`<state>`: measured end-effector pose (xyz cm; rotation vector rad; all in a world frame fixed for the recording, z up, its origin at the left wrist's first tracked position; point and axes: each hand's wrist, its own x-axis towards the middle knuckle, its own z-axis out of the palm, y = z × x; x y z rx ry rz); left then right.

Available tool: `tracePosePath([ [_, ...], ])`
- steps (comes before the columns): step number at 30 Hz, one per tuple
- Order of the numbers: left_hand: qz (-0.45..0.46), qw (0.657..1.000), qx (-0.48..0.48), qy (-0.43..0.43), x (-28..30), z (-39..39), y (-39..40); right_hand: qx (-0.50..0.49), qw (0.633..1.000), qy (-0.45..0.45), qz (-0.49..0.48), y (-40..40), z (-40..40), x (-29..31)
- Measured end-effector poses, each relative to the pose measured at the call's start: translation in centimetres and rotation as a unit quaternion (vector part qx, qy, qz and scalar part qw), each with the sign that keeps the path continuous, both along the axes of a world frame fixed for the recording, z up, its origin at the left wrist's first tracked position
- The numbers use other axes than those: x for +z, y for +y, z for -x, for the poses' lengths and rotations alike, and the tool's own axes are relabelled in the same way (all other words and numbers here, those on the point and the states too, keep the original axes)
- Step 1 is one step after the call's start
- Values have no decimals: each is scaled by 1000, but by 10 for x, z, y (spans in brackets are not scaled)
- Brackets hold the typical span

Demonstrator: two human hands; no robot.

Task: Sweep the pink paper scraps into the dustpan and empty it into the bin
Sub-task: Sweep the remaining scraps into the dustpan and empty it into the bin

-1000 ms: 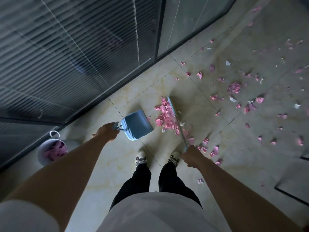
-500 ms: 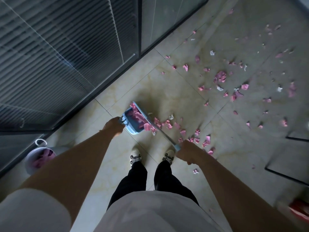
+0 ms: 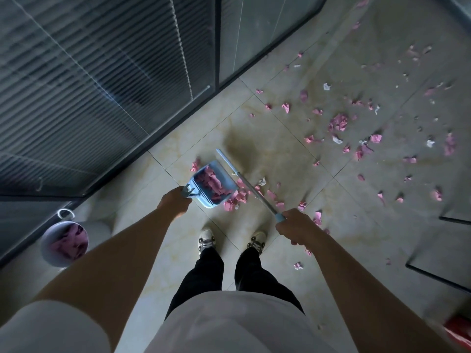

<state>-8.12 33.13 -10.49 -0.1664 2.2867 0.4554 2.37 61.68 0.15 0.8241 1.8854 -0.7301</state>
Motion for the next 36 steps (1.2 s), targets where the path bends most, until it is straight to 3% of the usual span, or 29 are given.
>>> tracePosePath([
  [15, 43, 989, 138, 13, 13, -84, -87, 68, 997, 38, -28, -73, 46, -30],
  [22, 36, 970, 239, 29, 10, -94, -107, 189, 981, 21, -39, -85, 28, -35],
  [27, 26, 970, 240, 22, 8, -81, -99, 263, 964, -9, -40, -83, 19, -27],
  [36, 48, 987, 154, 18, 5, -68, -89, 214, 976, 40, -26, -58, -3, -8],
])
